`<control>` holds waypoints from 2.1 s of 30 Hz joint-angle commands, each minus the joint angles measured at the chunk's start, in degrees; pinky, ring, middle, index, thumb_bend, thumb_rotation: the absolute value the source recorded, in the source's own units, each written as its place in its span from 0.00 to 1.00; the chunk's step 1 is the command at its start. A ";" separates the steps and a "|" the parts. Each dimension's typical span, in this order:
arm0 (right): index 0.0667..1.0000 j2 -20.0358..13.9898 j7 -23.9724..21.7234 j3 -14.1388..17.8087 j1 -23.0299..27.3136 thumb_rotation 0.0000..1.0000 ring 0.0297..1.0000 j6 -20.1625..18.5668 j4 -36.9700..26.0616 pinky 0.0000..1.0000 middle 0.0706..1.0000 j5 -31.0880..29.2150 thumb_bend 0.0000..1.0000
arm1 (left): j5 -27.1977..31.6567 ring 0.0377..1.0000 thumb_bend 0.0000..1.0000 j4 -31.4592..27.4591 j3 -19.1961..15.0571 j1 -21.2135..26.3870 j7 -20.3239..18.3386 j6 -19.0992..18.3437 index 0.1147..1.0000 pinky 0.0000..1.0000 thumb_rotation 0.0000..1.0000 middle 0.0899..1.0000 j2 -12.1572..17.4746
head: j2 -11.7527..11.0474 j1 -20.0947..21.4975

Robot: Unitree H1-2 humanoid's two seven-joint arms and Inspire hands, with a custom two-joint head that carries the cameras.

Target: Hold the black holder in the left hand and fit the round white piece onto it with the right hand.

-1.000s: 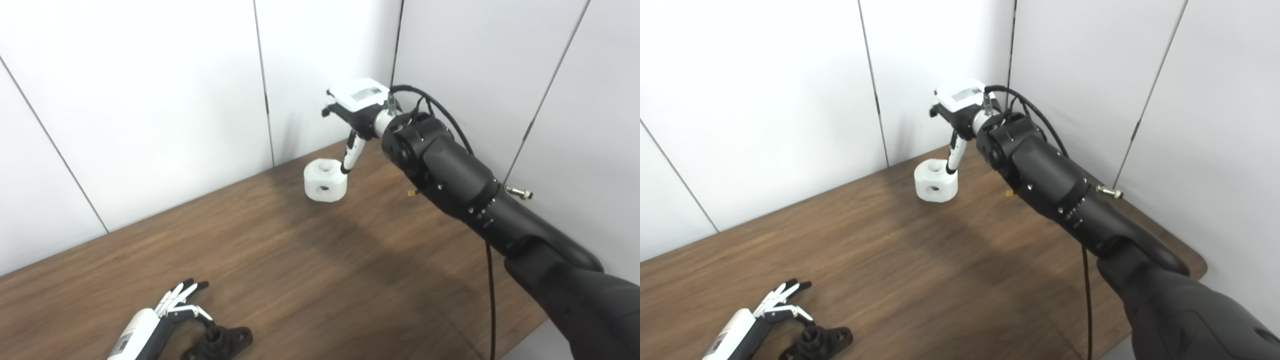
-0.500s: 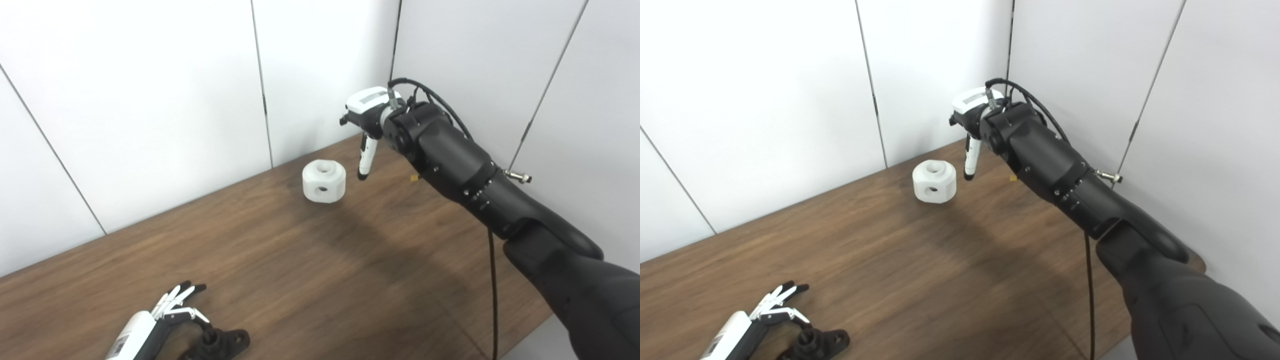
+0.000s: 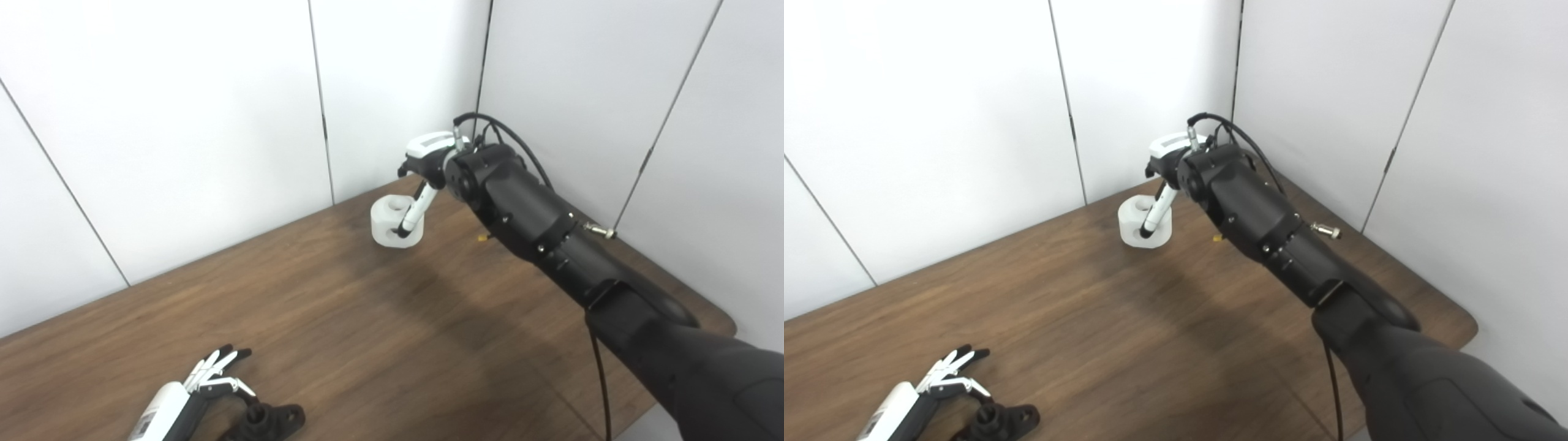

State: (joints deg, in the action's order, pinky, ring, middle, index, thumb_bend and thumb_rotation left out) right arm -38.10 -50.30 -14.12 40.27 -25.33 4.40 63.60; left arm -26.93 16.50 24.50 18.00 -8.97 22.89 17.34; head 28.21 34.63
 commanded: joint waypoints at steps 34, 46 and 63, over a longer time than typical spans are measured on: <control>0.81 4.02 14.56 -0.77 0.23 0.48 1.00 -1.02 8.58 0.97 0.99 7.87 0.96 | -1.77 1.00 0.52 0.17 -2.14 -6.78 -3.50 -5.12 0.42 1.00 0.05 0.93 3.31 | 1.46 -1.88; 0.73 3.61 17.52 -0.63 -0.83 0.46 0.98 -0.57 8.07 0.94 0.97 6.01 0.95 | -1.74 1.00 0.52 -0.47 -2.12 -6.98 -3.76 -5.66 0.42 1.00 0.05 0.93 3.20 | 2.09 -2.48; 0.45 10.92 58.59 1.24 -5.39 0.15 0.75 -0.64 20.07 0.88 0.71 0.59 0.52 | -2.26 1.00 0.52 -1.91 -2.31 -7.45 -2.99 -5.93 0.42 1.00 0.05 0.93 2.63 | 3.39 -4.32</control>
State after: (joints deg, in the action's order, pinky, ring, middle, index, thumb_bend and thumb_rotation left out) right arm -26.63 7.01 -12.82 33.29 -25.41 24.62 64.52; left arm -27.48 12.54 21.76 14.68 -9.77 20.69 17.59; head 31.55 30.24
